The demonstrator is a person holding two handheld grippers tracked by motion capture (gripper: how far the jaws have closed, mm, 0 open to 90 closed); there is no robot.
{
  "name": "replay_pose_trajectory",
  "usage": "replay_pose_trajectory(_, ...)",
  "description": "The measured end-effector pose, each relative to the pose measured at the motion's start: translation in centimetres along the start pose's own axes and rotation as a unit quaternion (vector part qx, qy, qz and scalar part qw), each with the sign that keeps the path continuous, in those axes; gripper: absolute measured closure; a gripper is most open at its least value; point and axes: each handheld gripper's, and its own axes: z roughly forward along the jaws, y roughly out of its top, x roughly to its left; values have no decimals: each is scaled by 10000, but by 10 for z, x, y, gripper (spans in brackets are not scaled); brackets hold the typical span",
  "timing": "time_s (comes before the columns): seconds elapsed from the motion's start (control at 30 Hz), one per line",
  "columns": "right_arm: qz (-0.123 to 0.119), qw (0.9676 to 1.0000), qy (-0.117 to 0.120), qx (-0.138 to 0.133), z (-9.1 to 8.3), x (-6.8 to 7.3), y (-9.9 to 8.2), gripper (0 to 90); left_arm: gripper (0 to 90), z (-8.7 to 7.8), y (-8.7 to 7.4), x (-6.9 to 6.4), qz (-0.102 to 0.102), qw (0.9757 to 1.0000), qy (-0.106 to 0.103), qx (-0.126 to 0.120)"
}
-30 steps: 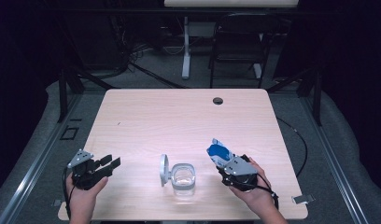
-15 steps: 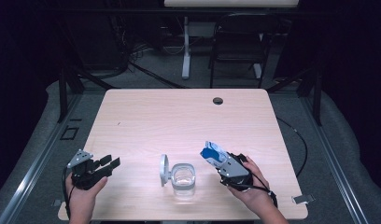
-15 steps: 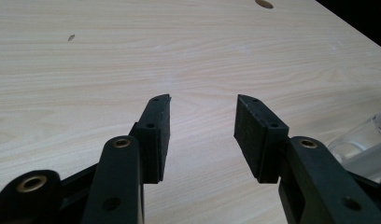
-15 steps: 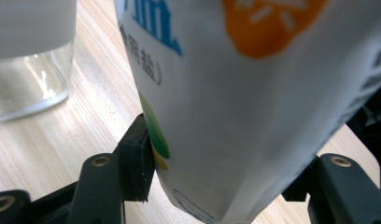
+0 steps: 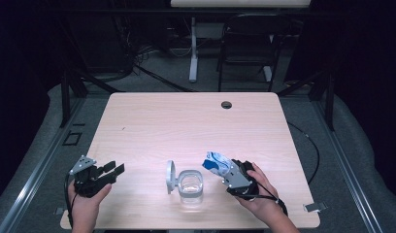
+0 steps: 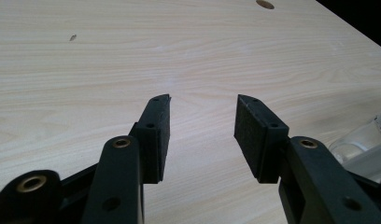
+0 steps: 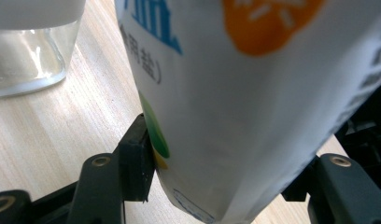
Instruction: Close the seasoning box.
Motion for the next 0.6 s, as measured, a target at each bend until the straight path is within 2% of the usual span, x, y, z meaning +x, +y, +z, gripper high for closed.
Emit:
replay_pose_trajectory(0.27, -249, 9996, -92, 38, 1, 4, 3, 411, 560, 0, 0, 0, -18, 10000, 4, -9)
replay_pose_trajectory(0.33, -239, 9997, -98, -8, 2, 5, 3, 412, 560, 0, 0, 1, -18, 10000, 6, -12)
replay_pose_trajectory(0.4, -355, 9992, -145, 84, 1, 6, 4, 411, 560, 0, 0, 1, -30, 10000, 9, -18)
replay_pose_trajectory(0.6, -436, 9988, -195, 66, 3, 9, 3, 412, 560, 0, 0, 1, -21, 10000, 13, 10)
